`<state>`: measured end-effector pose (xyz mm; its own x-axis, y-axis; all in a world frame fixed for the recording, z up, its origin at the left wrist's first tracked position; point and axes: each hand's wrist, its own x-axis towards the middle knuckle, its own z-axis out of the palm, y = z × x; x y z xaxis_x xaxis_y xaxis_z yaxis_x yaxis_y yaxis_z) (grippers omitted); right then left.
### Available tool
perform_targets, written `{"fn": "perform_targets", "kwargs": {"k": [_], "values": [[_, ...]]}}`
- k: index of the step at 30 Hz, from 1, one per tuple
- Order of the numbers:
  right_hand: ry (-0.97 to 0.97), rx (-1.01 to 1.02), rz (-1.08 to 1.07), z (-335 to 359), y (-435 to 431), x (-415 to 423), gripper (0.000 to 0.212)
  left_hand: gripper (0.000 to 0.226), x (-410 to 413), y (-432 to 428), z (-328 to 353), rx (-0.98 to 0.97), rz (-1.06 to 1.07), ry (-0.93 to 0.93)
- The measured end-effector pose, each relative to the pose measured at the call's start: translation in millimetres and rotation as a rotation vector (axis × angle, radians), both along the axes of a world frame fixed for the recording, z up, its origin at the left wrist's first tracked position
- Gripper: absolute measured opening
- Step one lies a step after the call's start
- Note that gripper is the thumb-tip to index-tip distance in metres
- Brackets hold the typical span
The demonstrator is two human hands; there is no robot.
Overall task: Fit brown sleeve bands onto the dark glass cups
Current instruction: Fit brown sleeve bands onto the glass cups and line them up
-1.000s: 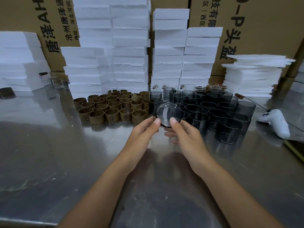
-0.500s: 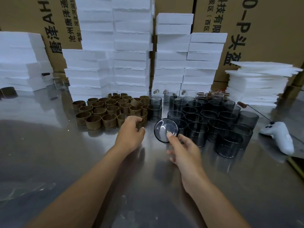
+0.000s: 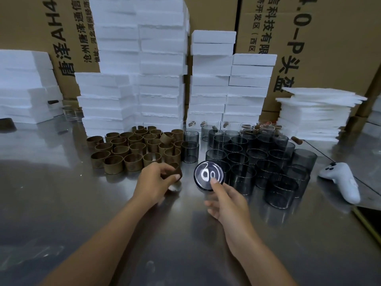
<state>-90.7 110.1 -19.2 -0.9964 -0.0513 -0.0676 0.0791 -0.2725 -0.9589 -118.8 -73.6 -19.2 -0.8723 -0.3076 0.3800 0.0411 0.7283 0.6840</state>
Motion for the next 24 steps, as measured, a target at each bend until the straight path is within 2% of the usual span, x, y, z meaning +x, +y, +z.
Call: {"fn": "perform_targets", "kwargs": {"k": [2, 4, 8, 12, 16, 21, 24], "values": [[-0.017, 0.001, 0.01, 1.7, 0.7, -0.1, 0.021, 0.004, 10.4, 6.4, 1.6, 0.067, -0.06, 0.037], [-0.026, -0.005, 0.02, 2.6, 0.6, -0.4, 0.024, 0.017, 18.6, 14.2, 4.3, 0.148, -0.105, 0.118], [0.004, 0.001, 0.038, 3.6, 1.6, 0.9, 0.028, 0.013, 34.5, 30.2, 15.3, 0.398, -0.241, 0.247], [0.025, -0.054, 0.093, 6.5, 1.1, 2.5, 0.021, 0.016, 47.8, 41.5, 16.5, 0.477, -0.367, 0.257], [0.056, -0.007, 0.143, 4.4, -1.2, 4.4, 0.02, 0.013, 53.5, 46.2, 17.1, 0.443, -0.416, 0.282], [0.073, -0.02, 0.23, 4.1, -1.7, 3.9, 0.019, 0.012, 53.6, 51.8, 18.8, 0.237, -0.419, 0.37], [0.076, -0.065, 0.287, 5.3, -1.2, 4.6, 0.027, 0.017, 52.8, 54.1, 18.7, 0.227, -0.387, 0.446]]}}
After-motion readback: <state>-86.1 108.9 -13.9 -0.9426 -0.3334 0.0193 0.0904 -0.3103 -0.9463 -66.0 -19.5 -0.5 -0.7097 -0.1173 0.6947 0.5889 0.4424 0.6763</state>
